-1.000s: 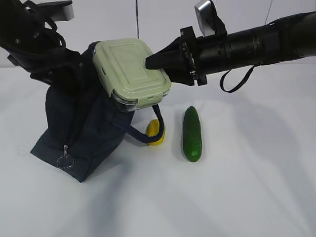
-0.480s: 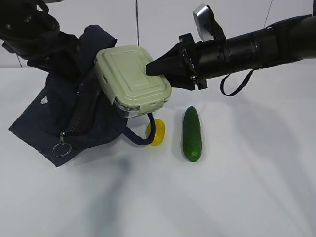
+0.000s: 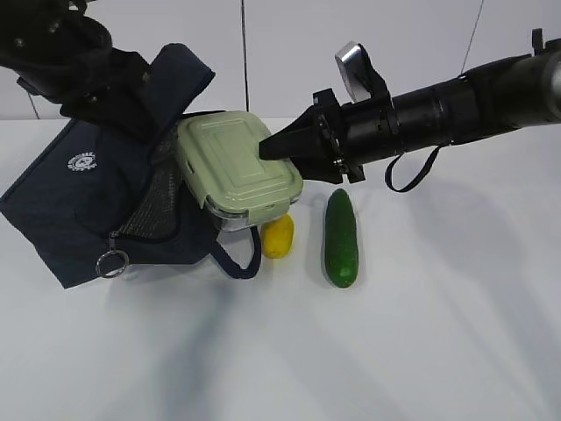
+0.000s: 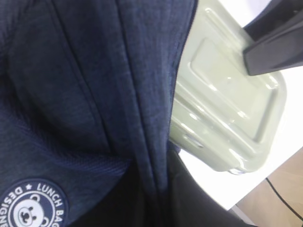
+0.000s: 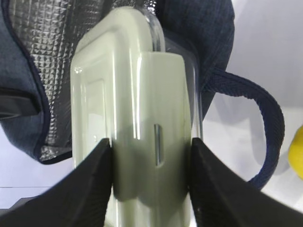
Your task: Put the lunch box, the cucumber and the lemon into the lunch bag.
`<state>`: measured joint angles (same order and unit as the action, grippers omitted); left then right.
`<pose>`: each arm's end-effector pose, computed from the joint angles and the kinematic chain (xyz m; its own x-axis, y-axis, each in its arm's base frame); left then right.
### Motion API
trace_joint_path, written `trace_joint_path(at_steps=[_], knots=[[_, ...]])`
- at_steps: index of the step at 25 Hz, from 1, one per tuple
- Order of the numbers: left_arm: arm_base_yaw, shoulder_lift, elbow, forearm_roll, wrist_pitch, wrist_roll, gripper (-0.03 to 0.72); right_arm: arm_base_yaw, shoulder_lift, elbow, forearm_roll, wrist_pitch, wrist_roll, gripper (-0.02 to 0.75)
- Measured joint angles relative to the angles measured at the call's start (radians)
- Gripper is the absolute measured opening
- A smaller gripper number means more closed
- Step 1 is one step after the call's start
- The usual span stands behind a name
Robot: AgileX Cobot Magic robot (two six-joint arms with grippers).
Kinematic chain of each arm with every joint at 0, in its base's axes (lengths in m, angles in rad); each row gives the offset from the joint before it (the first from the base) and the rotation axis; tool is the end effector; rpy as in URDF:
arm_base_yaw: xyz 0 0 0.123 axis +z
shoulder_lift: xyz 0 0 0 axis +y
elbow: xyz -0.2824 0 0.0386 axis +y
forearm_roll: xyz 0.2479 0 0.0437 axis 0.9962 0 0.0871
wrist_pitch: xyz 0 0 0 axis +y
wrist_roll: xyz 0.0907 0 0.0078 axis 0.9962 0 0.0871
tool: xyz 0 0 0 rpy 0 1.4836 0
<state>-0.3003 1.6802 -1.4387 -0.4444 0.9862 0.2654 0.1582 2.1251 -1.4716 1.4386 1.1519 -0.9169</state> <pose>0.3336 -0.1375 0.3071 -0.8444 0.2697 -0.4628 0.4409 0.8407 -0.3144 0.4117 0.1492 0.1977 -0.9194 -0.0043 -0.3934 -0.3704 0.3462 0.8620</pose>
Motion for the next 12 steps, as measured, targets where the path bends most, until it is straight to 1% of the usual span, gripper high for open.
trace_joint_path(at_steps=[8, 12], knots=[[-0.008, 0.007, 0.0, -0.054, 0.044, 0.033, 0.019, 0.0, 0.005, 0.0, 0.038, 0.0, -0.015, 0.358], [-0.057, 0.029, 0.0, -0.058, 0.037, 0.042, 0.019, 0.0, 0.005, 0.0, 0.036, -0.002, -0.02, 0.358]])
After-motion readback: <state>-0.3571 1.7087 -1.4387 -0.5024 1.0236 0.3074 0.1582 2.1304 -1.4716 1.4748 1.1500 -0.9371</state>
